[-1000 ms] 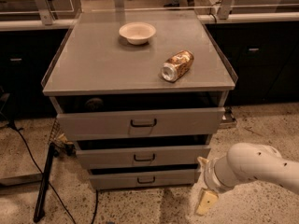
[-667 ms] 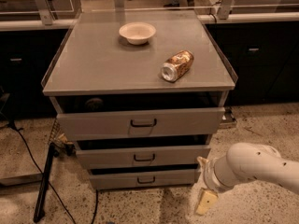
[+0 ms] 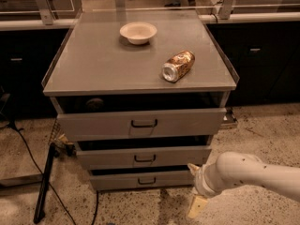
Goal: Open bottom drawer
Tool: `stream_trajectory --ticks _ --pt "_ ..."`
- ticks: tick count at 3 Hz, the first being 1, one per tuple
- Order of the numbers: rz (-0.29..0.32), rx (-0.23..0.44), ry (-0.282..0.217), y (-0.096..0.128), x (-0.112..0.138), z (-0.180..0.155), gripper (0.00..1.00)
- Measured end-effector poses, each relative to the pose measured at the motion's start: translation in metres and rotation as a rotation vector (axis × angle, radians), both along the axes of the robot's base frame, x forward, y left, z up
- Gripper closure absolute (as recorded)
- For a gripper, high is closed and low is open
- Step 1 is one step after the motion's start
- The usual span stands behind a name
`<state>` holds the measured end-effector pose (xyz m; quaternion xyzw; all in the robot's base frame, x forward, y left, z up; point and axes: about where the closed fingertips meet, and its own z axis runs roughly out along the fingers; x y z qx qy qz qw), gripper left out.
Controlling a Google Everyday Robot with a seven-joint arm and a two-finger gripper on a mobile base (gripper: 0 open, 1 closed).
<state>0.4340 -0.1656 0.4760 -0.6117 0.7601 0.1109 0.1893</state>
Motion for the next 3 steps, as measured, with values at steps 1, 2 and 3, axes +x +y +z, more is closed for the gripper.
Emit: stream_trajectory --ticks 1,2,3 --pt "0.029 0.013 -0.018 0.011 0.005 -0.035 0.00" --pt "0.040 0.040 -0.051 0.016 0.015 -0.069 0.00" --pt "0.034 0.054 -0.063 0.018 0.026 -0.111 0.00"
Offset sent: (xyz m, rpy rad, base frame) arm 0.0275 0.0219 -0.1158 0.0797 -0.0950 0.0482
